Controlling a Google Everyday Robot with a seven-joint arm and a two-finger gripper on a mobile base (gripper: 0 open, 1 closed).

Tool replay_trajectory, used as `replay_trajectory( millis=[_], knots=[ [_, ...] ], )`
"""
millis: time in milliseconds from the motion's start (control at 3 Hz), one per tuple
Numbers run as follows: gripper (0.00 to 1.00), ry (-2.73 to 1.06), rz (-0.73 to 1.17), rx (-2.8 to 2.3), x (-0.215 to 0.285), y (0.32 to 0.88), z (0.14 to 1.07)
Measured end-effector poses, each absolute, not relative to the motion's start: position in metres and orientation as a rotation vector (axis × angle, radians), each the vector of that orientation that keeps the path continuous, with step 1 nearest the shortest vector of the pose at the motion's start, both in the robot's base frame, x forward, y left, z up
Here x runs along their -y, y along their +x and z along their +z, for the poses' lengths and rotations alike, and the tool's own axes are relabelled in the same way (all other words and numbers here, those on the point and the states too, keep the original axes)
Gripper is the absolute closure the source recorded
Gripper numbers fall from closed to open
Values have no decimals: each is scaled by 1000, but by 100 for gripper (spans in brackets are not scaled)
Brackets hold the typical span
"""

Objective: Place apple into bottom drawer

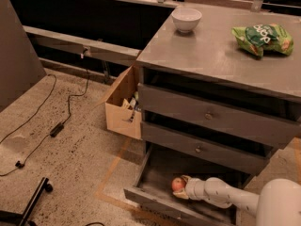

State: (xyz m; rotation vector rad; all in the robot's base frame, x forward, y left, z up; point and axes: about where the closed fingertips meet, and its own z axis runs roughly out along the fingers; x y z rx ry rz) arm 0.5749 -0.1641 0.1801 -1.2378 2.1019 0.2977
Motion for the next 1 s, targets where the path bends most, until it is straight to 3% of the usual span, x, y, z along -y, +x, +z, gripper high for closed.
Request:
replay_trajectory(
  millis=[333, 1000],
  knots=[
    [0, -1205, 234, -2135, 172, 578, 181],
    [0, -1122, 106, -2194, 193, 583, 190]
  ],
)
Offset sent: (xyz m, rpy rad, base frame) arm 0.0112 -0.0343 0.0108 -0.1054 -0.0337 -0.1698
